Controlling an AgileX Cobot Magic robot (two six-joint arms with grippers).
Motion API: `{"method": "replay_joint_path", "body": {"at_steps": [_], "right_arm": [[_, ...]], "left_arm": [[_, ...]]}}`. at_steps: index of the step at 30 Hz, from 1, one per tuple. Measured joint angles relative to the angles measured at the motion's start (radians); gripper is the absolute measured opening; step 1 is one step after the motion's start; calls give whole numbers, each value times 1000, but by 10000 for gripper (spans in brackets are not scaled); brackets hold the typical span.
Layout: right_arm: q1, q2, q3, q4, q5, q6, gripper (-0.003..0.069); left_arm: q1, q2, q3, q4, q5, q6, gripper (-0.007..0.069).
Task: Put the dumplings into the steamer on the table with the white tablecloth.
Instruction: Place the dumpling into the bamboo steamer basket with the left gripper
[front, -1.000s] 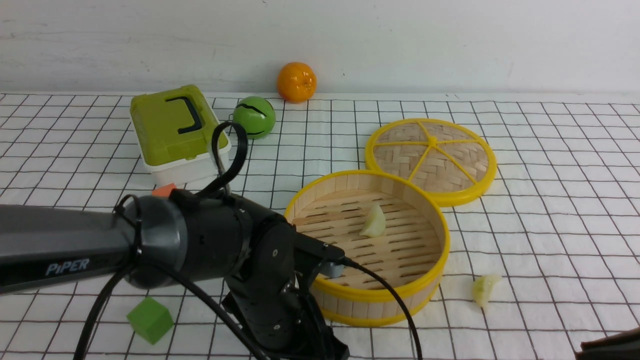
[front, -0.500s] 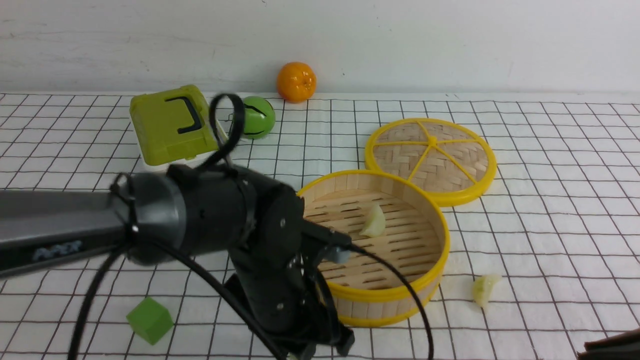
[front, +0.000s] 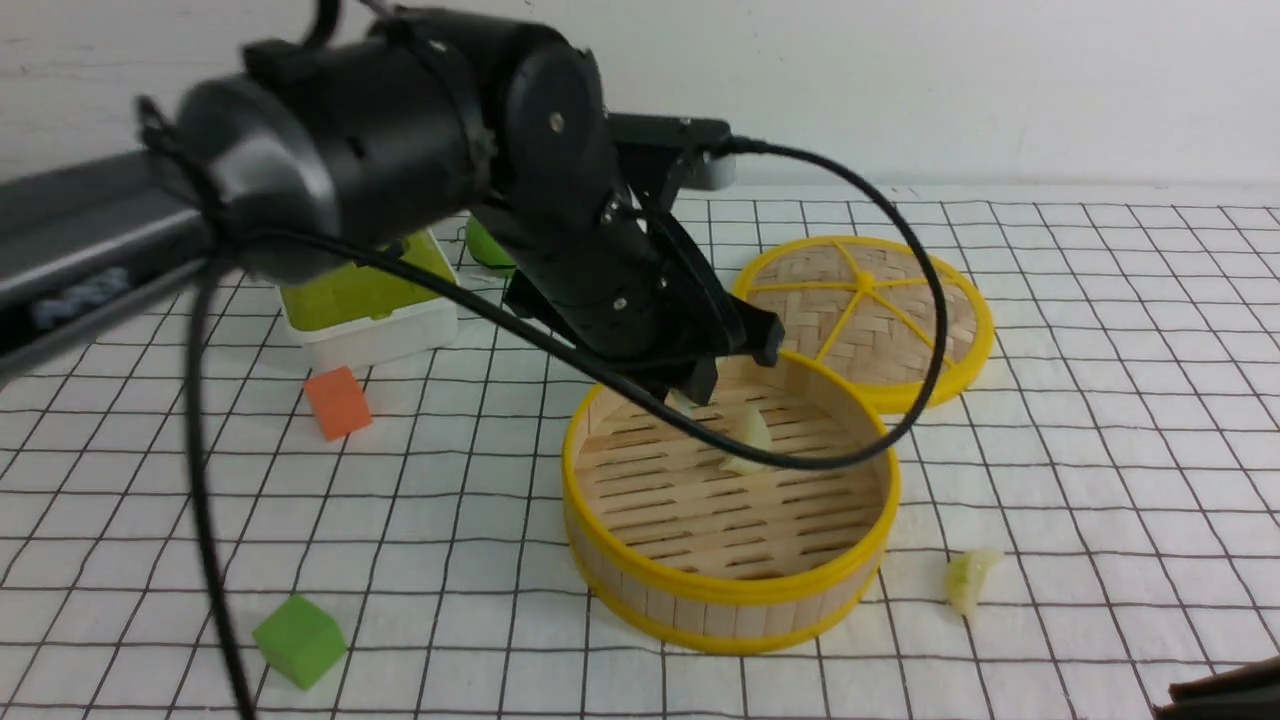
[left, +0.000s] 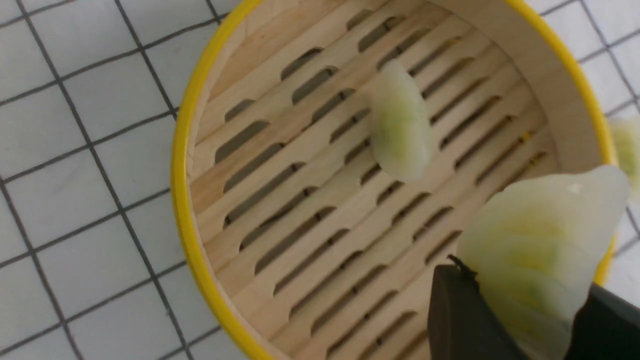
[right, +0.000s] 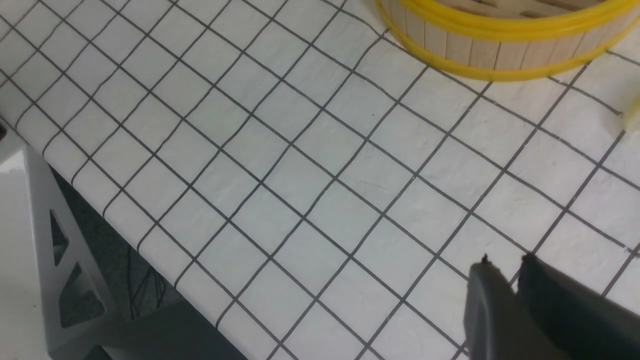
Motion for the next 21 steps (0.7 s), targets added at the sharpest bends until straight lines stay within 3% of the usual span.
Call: {"method": "replay_joint_path", "body": {"at_steps": [12, 19, 21], "right_arm": [[0, 0, 0, -9, 29, 0, 92], [0, 0, 0, -16, 32, 0, 101], [0, 0, 0, -23, 27, 0, 104]], "left_arm": [[0, 239, -131, 112, -13, -146, 192], [0, 242, -135, 156, 9, -160, 392], [0, 241, -137, 164, 24, -160, 415]]}}
